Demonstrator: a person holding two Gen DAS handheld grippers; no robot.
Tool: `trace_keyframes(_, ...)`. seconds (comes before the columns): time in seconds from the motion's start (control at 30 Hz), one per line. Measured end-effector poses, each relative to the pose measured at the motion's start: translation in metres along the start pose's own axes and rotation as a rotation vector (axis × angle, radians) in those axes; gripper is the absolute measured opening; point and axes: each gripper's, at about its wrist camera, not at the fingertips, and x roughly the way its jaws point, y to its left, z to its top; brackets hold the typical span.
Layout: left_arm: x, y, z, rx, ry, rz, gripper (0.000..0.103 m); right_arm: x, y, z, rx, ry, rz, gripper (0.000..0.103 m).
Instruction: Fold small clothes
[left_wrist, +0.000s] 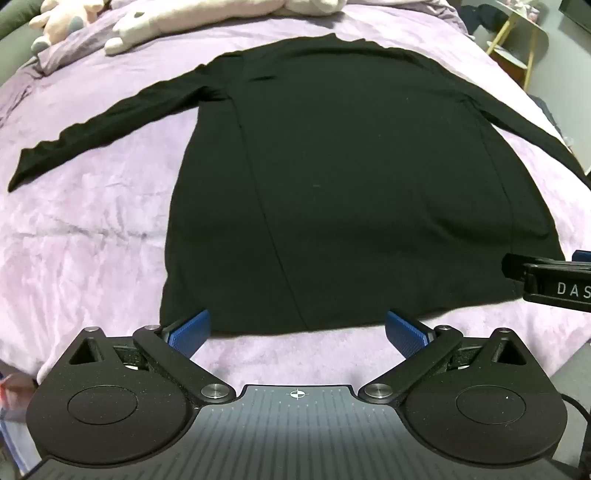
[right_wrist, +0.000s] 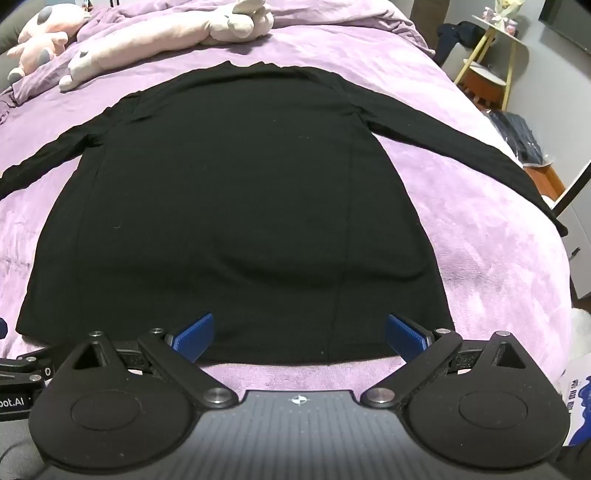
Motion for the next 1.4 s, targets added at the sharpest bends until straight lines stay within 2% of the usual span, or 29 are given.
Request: trace_keyframes(1.4,-0.0004,0.0079,0.0013,-0.025,0.009,0.006,0.103,0.0029,-0.0008,0.002,0.009,0.022,0.007,0.099)
